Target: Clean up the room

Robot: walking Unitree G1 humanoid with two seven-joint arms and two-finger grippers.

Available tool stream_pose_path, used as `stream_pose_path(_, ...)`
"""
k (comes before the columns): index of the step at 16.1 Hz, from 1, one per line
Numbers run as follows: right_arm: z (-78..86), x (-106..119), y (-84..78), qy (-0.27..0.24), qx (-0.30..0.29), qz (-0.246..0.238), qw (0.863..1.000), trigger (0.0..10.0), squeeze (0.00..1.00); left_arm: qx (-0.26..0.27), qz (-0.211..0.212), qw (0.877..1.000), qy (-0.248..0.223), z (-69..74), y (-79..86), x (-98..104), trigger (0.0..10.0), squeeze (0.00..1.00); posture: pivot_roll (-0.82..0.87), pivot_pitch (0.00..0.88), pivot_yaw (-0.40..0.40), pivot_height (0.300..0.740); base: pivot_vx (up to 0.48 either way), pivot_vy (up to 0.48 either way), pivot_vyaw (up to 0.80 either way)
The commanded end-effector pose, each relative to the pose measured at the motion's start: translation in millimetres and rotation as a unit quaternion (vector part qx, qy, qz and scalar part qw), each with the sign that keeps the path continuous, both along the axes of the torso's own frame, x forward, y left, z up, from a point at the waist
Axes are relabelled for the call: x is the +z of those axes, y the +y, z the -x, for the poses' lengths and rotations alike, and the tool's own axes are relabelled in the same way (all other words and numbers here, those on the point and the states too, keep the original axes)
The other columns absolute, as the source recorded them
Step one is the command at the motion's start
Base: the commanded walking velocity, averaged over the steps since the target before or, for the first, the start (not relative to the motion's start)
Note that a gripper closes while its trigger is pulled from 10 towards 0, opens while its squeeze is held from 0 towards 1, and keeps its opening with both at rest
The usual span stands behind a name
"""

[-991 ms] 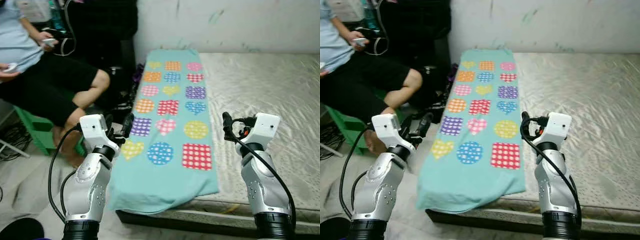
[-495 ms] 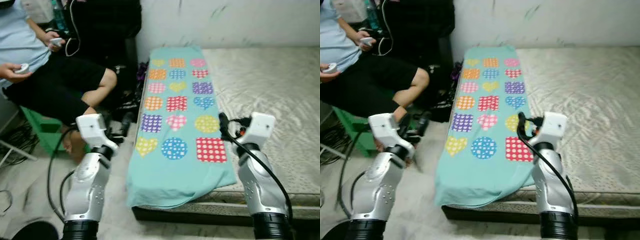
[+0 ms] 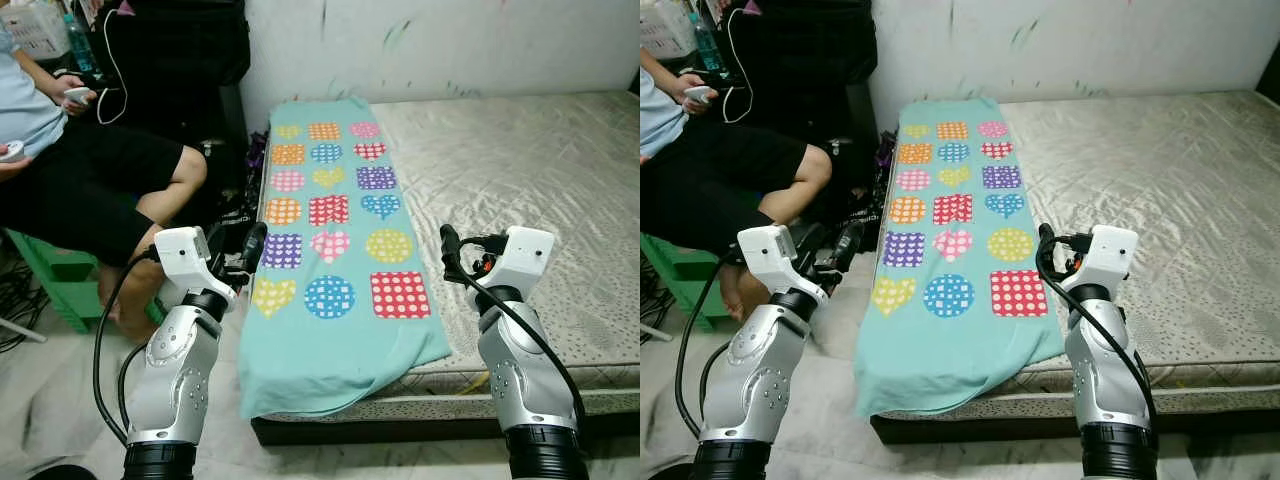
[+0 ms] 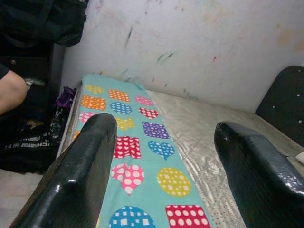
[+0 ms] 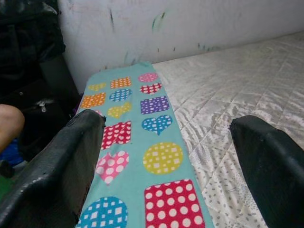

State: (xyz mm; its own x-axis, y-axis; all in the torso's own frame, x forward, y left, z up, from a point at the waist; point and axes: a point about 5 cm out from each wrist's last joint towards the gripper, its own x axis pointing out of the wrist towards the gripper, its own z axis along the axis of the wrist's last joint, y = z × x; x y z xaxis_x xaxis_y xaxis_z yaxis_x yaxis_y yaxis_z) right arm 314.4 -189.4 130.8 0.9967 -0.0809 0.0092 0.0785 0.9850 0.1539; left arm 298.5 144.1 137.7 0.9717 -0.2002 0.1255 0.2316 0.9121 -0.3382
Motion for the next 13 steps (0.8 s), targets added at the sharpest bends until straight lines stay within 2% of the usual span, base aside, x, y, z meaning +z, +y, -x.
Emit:
stream_pose_path(1,-1.9,2.8,2.3,-0.004,0.001,-0.002,1.000,10.0,0.00,-0.001,-0.005,1.000,-0.006,0.6,2.1,2.7,10.0,0.00,-0.13,0.000,0.061,0.740,0.000,0.000,-0.44)
stream_pose_path(4,-1.8,2.7,2.0,-0.004,0.000,-0.001,1.000,10.0,0.00,-0.003,-0.005,1.000,-0.006,0.8,1.6,2.7,10.0,0.00,-0.13,0.000,0.063,0.740,0.000,0.000,-0.15)
stream_pose_path(8,-2.8,3.6,1.6,-0.005,0.001,-0.001,1.000,10.0,0.00,-0.006,-0.007,1.000,-0.007,0.7,1.1,3.1,10.0,0.00,-0.13,0.000,0.064,0.740,0.275,0.000,0.00)
stream_pose_path(13,-3.1,3.7,1.6,-0.006,0.001,-0.002,1.000,10.0,0.00,-0.007,-0.008,1.000,-0.006,0.8,0.8,2.7,10.0,0.00,-0.13,0.000,0.064,0.740,0.122,0.000,-0.70)
